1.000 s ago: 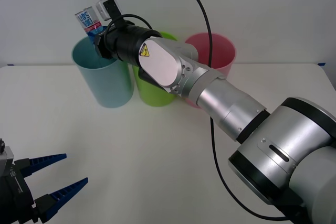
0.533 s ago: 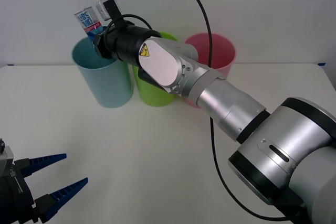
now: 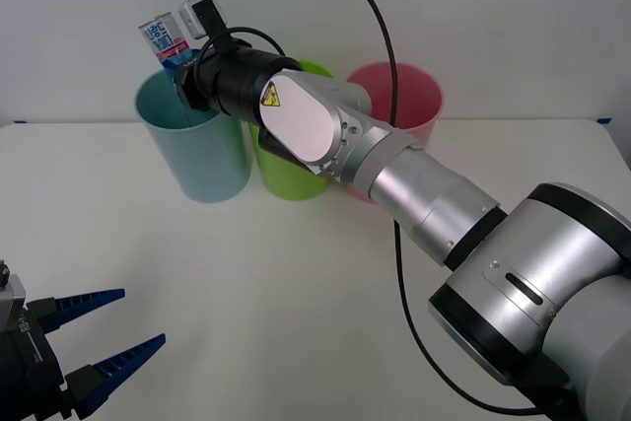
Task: Put cans in the blue bin and PET bottles in the pink bin and trash in the green bin.
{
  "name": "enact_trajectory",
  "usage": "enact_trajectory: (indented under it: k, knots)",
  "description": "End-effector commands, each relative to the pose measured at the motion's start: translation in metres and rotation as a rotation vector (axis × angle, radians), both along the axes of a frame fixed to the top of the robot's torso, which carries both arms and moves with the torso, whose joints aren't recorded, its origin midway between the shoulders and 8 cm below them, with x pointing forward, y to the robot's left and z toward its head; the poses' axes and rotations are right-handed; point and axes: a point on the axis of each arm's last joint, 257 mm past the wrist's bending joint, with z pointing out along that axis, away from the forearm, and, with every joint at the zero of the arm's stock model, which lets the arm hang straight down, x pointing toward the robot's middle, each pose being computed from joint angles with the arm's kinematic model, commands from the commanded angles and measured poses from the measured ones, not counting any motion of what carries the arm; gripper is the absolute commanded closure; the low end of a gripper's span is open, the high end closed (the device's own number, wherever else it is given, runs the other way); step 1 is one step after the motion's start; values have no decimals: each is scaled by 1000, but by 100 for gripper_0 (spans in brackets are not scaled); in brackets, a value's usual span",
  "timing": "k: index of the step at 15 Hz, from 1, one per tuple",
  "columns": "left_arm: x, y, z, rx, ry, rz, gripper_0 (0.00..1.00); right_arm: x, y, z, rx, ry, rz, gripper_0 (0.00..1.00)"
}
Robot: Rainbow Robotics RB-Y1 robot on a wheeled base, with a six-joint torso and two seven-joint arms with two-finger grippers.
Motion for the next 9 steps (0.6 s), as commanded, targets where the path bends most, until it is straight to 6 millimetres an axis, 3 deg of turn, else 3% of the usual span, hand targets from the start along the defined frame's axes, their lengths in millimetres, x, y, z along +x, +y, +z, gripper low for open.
enact_trajectory:
  k: [1, 3, 9]
  knots:
    - [0, 0, 0, 0, 0, 0, 0, -1, 2, 4, 1, -9, 5, 15]
    - [0, 0, 0, 0, 0, 0, 0, -1, 2, 3, -2, -12, 6, 2]
    - [0, 0, 0, 0, 0, 0, 0, -2, 2, 4, 1, -15, 9, 0]
